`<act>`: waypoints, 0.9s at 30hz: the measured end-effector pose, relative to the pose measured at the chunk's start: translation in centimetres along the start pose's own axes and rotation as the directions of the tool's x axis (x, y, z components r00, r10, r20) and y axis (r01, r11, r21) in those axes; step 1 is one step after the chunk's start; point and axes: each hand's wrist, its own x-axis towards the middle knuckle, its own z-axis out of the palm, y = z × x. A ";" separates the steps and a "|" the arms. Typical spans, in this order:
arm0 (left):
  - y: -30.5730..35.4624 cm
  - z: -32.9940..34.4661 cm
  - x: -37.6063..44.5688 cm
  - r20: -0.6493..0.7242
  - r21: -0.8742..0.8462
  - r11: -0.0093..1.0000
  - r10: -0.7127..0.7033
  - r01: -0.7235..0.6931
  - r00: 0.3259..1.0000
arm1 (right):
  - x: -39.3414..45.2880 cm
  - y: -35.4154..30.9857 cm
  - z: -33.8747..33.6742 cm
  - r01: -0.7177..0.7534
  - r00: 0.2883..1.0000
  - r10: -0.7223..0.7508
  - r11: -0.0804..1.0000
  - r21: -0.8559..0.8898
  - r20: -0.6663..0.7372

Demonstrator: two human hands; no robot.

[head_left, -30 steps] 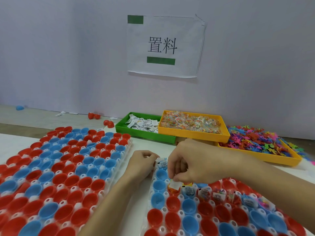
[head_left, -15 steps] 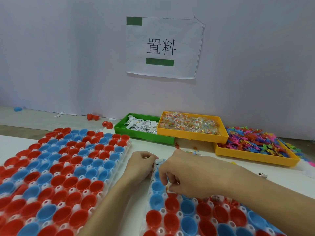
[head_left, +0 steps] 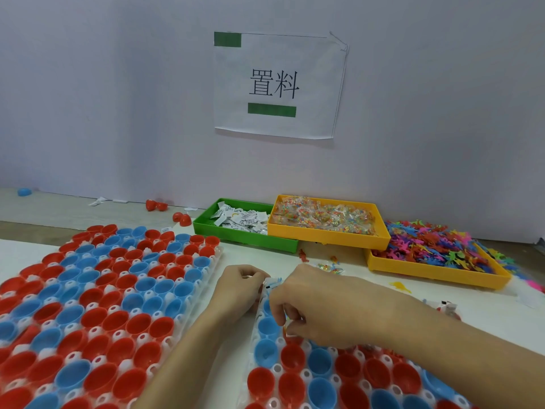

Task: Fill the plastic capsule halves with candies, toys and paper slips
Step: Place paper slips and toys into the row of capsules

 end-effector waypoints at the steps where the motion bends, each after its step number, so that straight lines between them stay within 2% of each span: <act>1: 0.0 0.0 0.0 0.005 0.000 1.000 -0.003 0.003 1.000 | 0.0 0.0 0.1 0.005 1.000 -0.005 1.000 -0.005 0.001; 8: -0.1 0.0 0.0 0.004 0.004 1.000 -0.008 0.008 1.000 | 0.1 0.2 0.5 0.015 1.000 -0.015 1.000 -0.015 -0.021; 15: -0.1 0.0 0.0 0.015 0.011 1.000 -0.011 0.010 1.000 | -0.7 0.6 -0.2 -0.014 0.999 0.016 0.999 0.049 -0.040; 27: 0.1 0.0 0.0 0.004 0.020 1.000 -0.011 0.011 1.000 | -0.5 0.8 0.3 0.013 0.999 -0.012 1.000 0.018 -0.051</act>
